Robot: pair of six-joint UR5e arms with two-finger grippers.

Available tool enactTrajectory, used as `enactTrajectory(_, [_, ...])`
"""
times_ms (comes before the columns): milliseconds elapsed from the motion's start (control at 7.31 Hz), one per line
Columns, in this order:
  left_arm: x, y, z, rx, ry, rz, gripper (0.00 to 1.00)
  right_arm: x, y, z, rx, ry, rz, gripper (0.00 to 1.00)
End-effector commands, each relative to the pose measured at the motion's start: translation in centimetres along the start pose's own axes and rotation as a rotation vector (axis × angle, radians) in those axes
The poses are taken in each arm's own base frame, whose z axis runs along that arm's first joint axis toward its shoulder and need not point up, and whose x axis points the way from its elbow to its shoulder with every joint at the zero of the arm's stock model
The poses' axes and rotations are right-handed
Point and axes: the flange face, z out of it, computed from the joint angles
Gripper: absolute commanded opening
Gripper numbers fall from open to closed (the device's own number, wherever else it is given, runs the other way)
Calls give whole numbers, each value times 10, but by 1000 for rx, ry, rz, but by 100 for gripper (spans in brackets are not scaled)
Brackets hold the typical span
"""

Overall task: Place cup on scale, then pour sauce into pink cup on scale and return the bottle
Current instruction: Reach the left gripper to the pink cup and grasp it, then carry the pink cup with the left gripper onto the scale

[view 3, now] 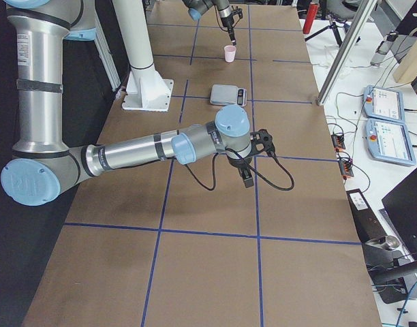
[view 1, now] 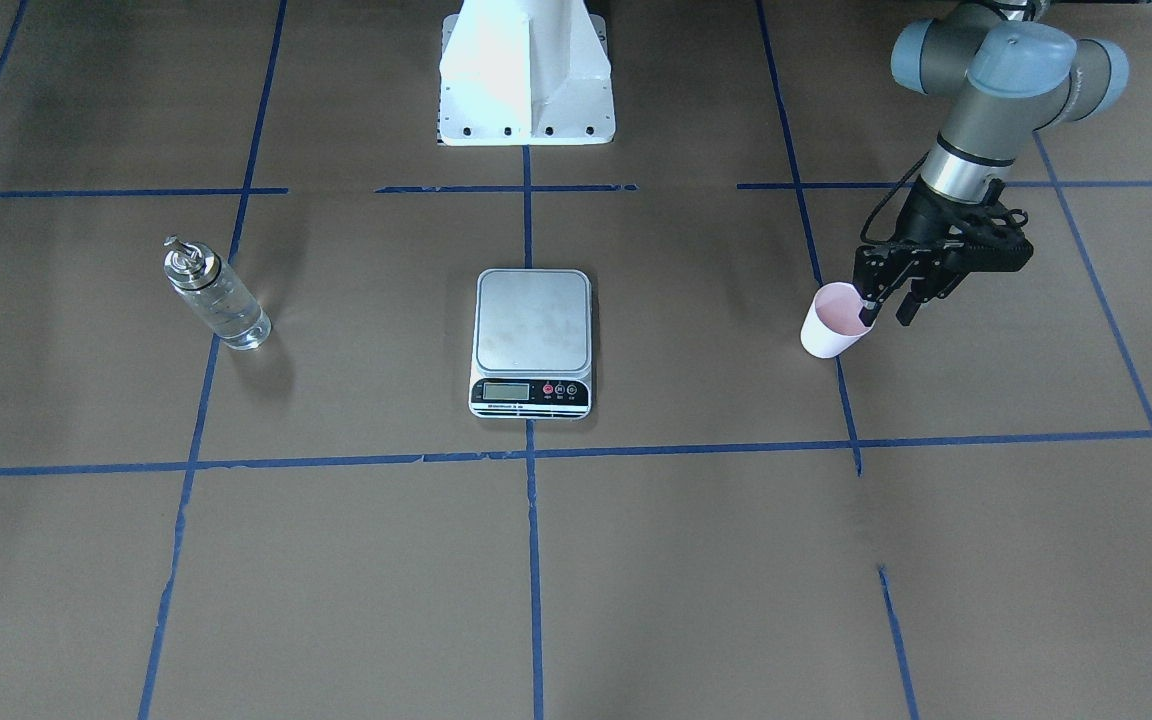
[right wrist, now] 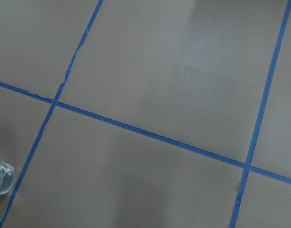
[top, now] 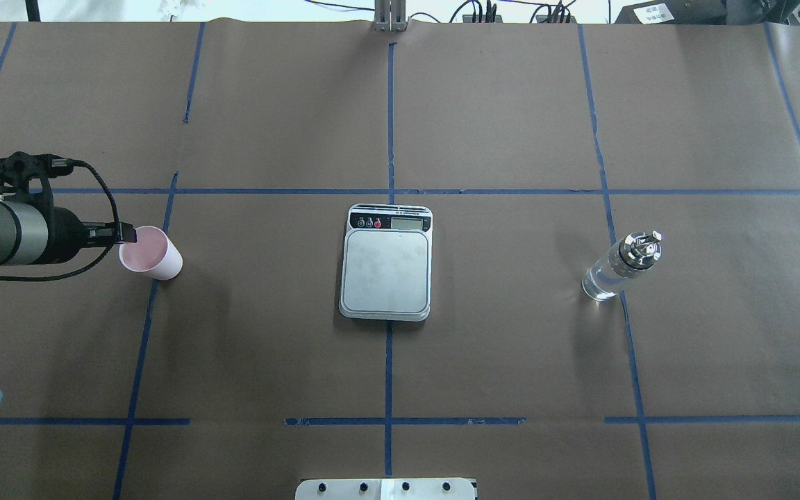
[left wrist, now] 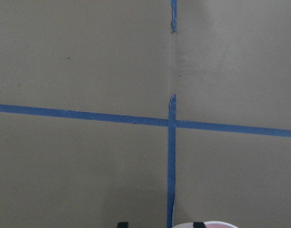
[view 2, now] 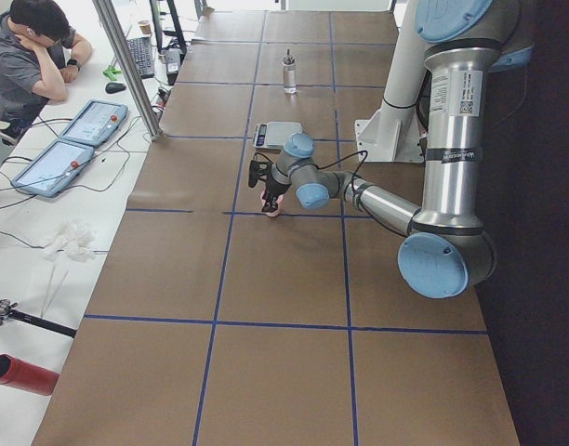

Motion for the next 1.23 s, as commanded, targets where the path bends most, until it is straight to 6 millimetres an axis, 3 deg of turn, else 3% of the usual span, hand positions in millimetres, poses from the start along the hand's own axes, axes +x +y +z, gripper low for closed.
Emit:
enactTrajectory(0, [8, 15, 6, -25, 6, 19, 53, 0, 0, 0, 0, 0, 0, 100])
enactTrajectory(137, [8, 15, 7, -26, 6, 18, 31, 0, 0, 0, 1, 0, -1, 100])
enactTrajectory(274, [6, 16, 7, -27, 1, 19, 0, 0, 0, 0, 1, 0, -1, 100])
enactTrajectory(684, [19, 11, 0, -31, 5, 24, 0, 0, 0, 0, 1, 0, -2, 100])
enactTrajectory(821, [47, 1, -10, -29, 6, 24, 0, 0, 1, 0, 0, 0, -1, 100])
enactTrajectory(1095, [160, -38, -38, -43, -21, 5, 0, 0, 1, 0, 1, 0, -1, 100])
